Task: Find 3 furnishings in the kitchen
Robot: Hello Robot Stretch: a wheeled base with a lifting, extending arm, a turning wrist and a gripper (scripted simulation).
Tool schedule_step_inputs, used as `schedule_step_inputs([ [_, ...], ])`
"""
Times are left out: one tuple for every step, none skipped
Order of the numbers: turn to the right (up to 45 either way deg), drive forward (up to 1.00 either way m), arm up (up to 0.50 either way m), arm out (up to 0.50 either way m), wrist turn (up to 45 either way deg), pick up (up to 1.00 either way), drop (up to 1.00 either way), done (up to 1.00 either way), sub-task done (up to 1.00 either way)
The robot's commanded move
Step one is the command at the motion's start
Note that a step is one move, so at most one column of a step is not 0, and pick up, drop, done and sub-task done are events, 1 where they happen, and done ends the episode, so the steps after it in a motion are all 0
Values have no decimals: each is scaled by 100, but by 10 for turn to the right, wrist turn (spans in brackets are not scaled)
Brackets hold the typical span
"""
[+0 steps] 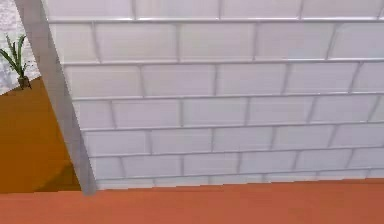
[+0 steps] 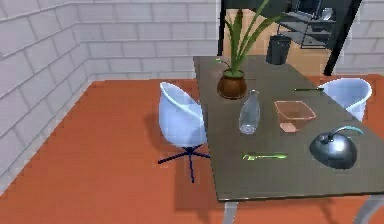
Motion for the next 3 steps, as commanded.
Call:
schedule_step_inputs([
  [450,0,0,0,0,0,0,0,0],
  [30,0,0,0,0,0,0,0,0],
  [-450,0,0,0,0,0,0,0,0],
])
